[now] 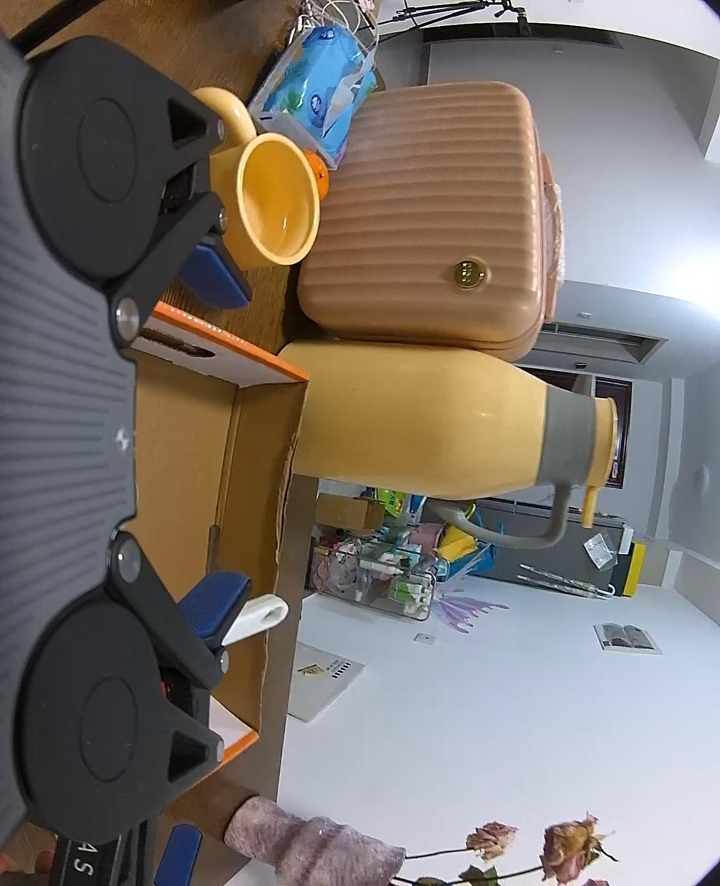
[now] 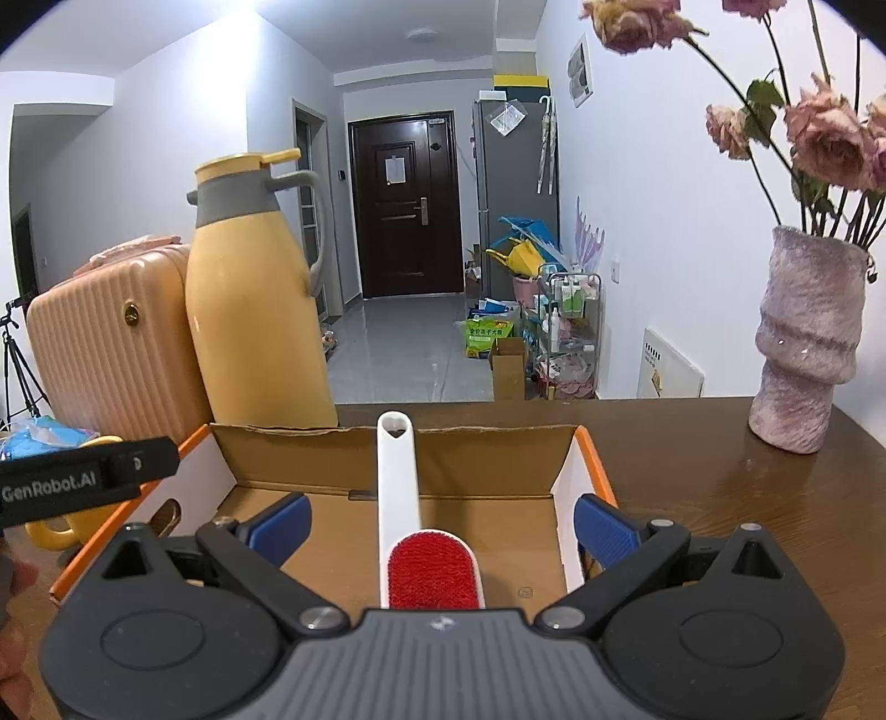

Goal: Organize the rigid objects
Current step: 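Carry the tape roll and lint roller into the red box and release both, then withdraw both tools from the box and move the right gripper to the white plug adapter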

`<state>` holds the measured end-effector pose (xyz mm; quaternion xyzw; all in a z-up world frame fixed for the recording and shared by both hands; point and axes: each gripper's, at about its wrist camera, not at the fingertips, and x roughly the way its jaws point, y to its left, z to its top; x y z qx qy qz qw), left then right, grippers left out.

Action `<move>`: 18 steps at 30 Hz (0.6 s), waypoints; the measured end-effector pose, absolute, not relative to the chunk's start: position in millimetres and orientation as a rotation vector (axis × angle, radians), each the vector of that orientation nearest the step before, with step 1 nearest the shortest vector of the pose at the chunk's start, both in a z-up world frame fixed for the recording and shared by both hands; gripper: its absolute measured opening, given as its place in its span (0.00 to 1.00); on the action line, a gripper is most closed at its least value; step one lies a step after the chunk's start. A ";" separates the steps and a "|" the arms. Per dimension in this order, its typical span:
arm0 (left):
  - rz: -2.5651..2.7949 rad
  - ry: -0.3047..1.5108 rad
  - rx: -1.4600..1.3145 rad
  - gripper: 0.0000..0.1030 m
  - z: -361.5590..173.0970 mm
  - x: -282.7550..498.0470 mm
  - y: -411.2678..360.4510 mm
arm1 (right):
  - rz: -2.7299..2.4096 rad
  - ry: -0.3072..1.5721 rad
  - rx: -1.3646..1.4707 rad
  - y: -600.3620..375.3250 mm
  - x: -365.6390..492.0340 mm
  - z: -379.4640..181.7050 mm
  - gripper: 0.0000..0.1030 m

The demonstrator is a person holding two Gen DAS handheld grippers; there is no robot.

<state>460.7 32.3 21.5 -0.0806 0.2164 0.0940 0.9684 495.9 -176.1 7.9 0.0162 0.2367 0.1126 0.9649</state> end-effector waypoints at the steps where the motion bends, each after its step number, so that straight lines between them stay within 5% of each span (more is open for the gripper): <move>1: 0.187 0.434 -0.159 1.00 23.1 458.0 31.3 | 0.227 0.476 0.031 -176.8 493.1 9.9 0.98; 18: 0.194 0.389 -0.120 1.00 35.5 394.6 25.3 | 0.231 0.399 -0.003 -188.8 433.1 28.1 0.98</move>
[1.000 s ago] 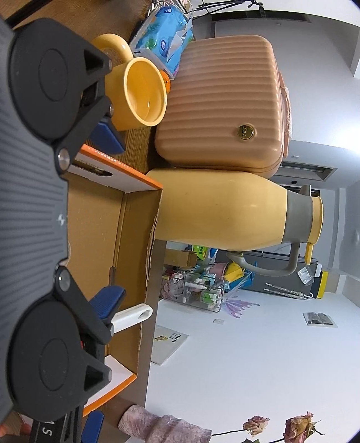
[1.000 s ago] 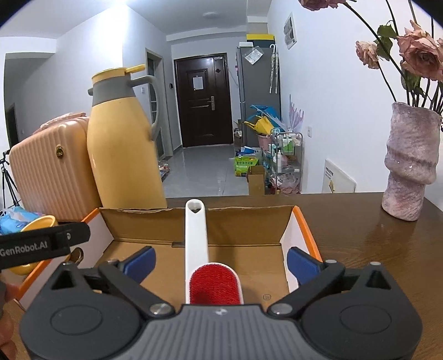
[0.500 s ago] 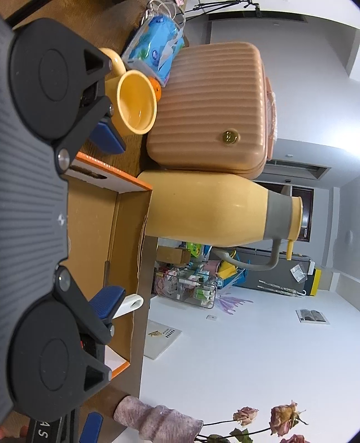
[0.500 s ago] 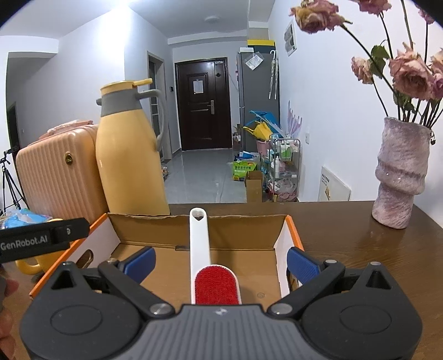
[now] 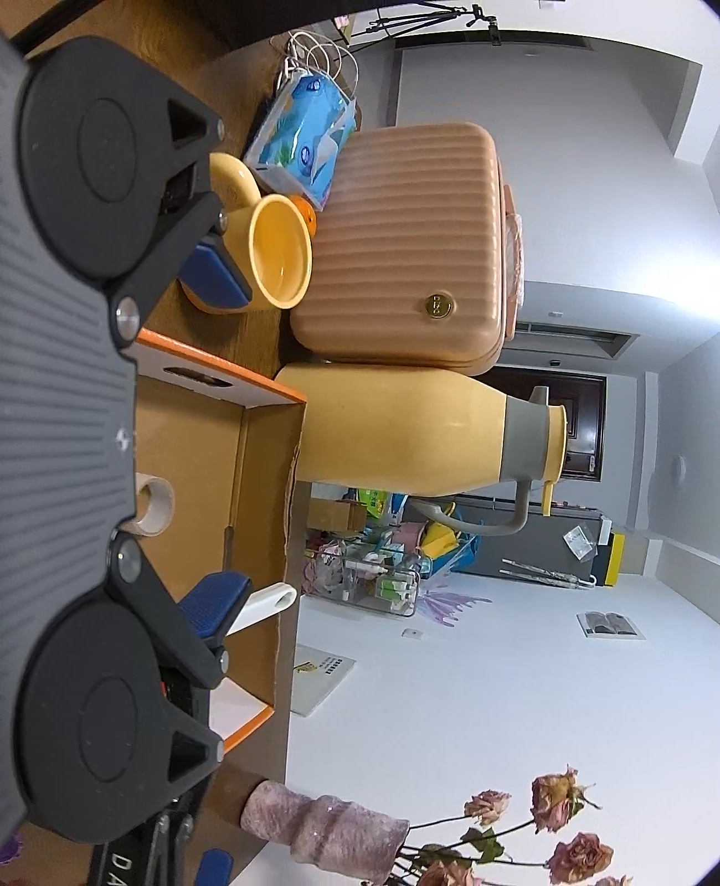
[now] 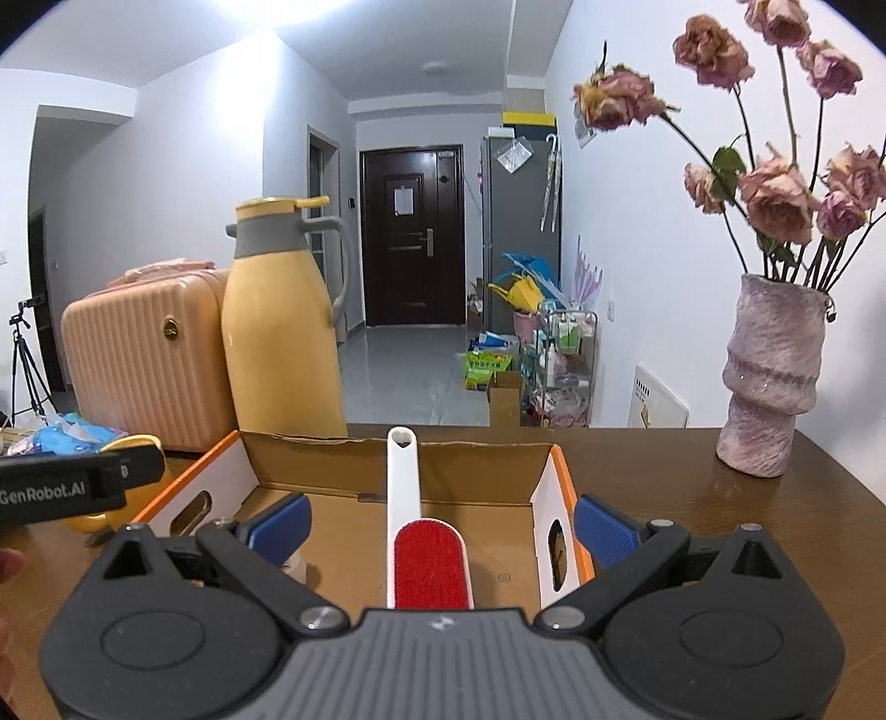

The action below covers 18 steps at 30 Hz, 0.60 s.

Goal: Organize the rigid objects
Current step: 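Withdraw both tools from the box and move the right gripper to the white plug adapter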

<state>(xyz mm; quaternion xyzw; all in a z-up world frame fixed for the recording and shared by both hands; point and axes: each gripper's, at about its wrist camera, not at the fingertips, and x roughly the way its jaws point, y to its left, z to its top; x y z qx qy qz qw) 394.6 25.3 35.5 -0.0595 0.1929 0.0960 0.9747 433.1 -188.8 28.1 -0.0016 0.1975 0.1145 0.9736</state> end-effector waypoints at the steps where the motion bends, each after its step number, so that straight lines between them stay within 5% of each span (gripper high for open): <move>1: 0.193 0.388 -0.117 1.00 35.5 390.5 24.9 | 0.232 0.392 -0.004 -189.8 428.7 28.7 0.98; 18: 0.171 0.386 -0.097 1.00 24.3 320.3 23.9 | 0.234 0.354 -0.006 -199.8 360.2 19.0 0.99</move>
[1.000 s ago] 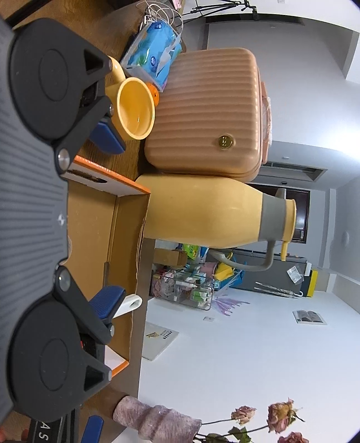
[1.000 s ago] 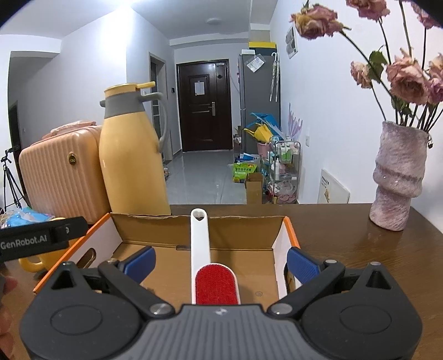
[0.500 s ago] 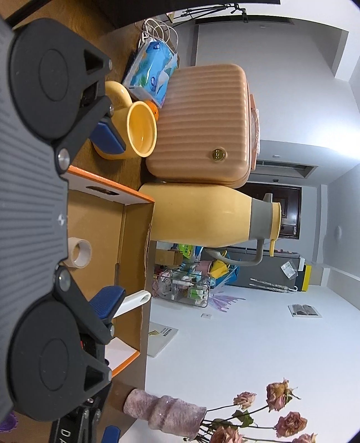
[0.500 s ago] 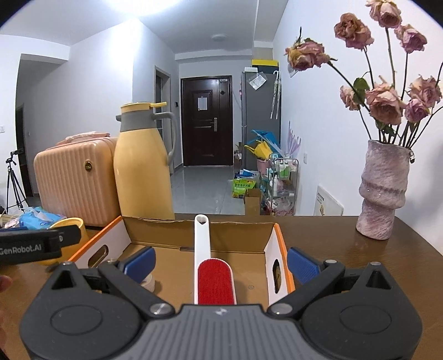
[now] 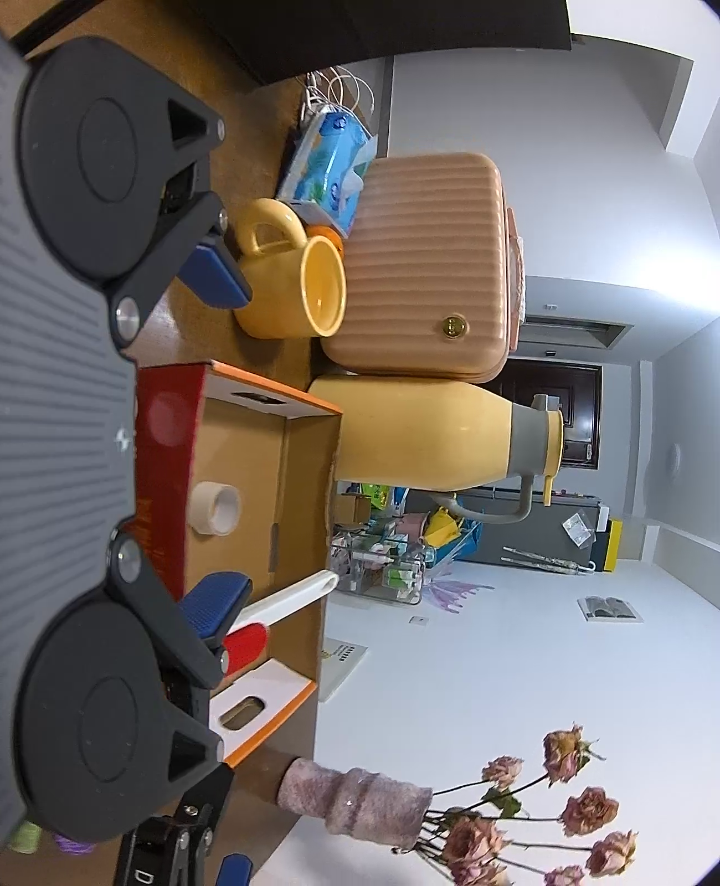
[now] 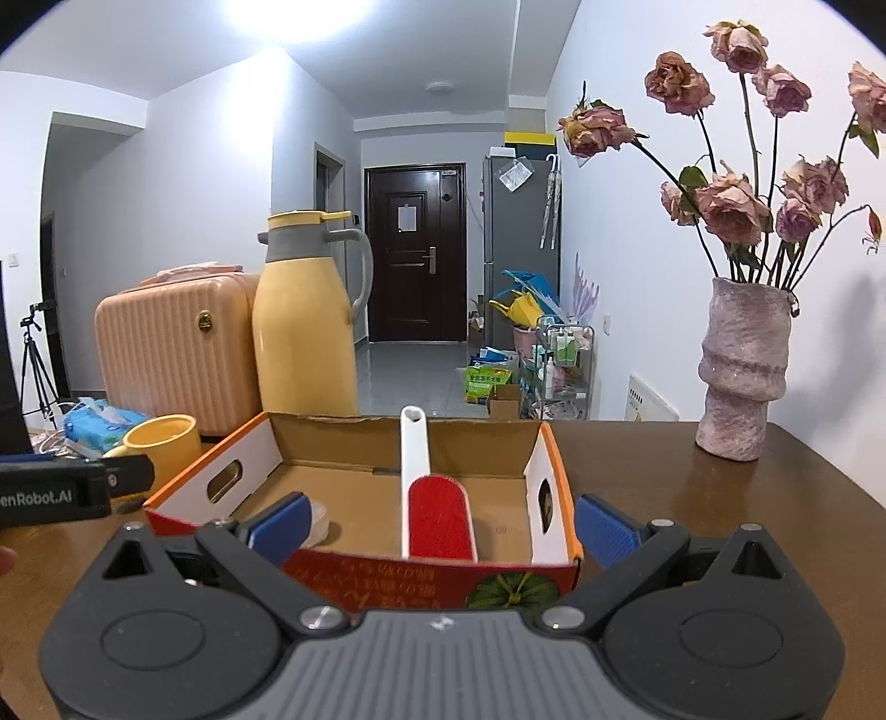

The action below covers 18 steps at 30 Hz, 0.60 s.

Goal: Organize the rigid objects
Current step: 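Withdraw both tools from the box and move the right gripper to the white plug adapter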

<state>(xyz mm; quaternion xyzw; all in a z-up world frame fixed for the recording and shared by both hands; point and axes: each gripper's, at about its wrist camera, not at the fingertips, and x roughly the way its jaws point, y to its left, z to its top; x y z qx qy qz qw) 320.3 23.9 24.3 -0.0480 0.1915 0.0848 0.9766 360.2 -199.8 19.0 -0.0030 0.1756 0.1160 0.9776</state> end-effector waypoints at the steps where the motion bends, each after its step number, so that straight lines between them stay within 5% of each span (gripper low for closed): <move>1: 0.169 0.388 -0.094 1.00 22.9 316.5 23.2 | 0.237 0.354 -0.004 -200.0 355.5 17.7 0.99; 18: 0.083 0.419 -0.048 1.00 -6.1 238.5 15.1 | 0.237 0.403 0.023 -211.9 277.4 -11.9 0.99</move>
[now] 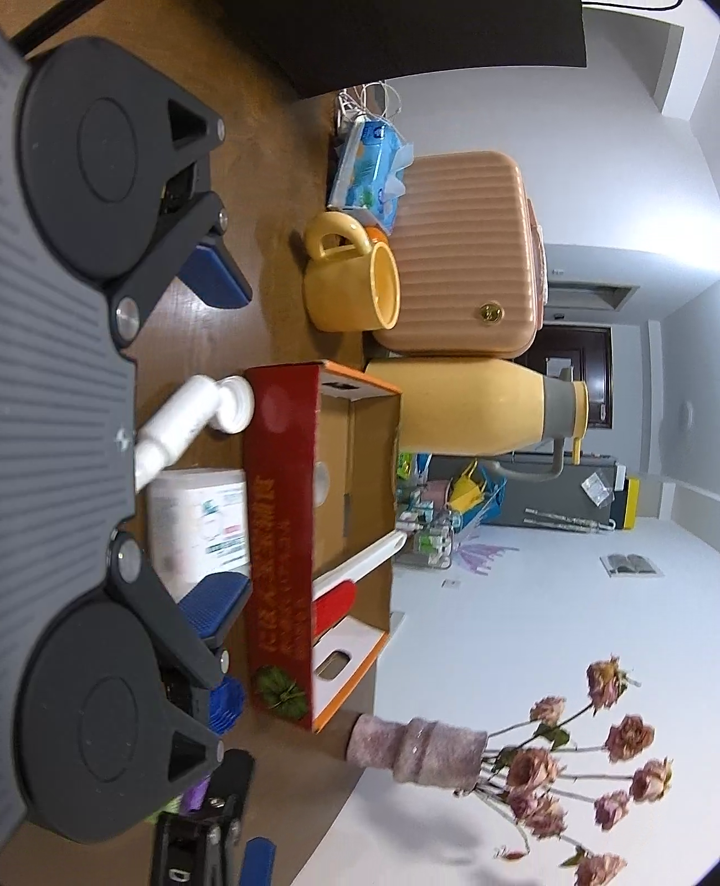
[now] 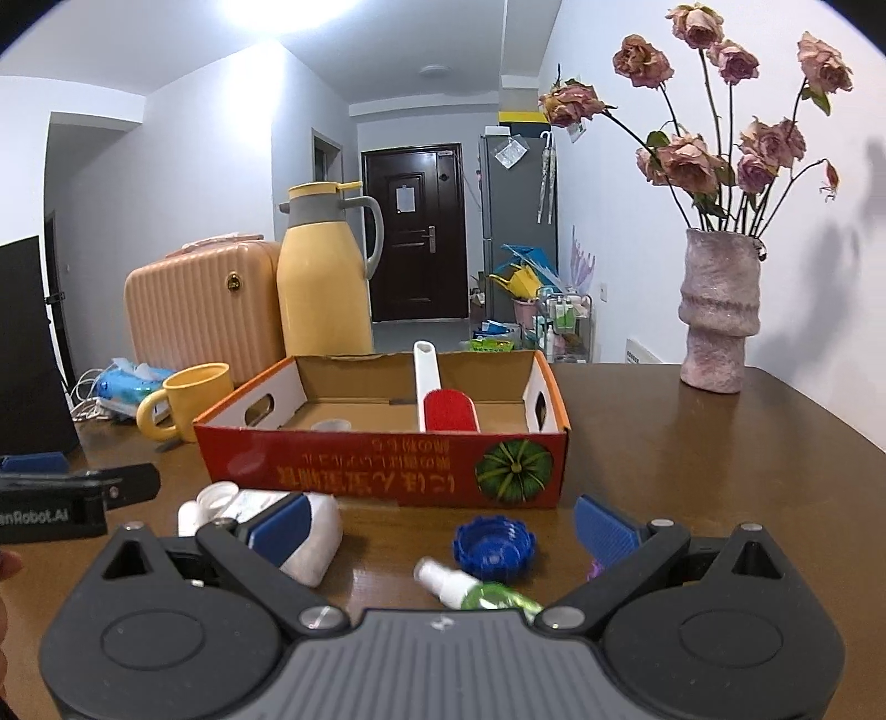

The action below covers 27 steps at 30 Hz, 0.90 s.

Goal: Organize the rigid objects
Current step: 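Withdraw both tools from the box and move the right gripper to the white plug adapter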

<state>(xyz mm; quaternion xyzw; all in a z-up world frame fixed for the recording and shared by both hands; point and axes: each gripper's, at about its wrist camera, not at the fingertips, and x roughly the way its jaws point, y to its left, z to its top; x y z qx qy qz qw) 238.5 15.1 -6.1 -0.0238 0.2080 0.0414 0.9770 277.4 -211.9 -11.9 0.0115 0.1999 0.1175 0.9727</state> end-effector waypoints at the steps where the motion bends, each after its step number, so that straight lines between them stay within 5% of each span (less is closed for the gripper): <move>1: 0.075 0.420 -0.045 1.00 -7.9 233.8 13.8 | 0.234 0.403 0.020 -212.2 272.7 -12.7 0.99; 27: -0.032 0.510 -0.039 1.00 -46.6 190.5 18.3 | 0.244 0.488 -0.084 -207.0 208.0 -45.0 0.98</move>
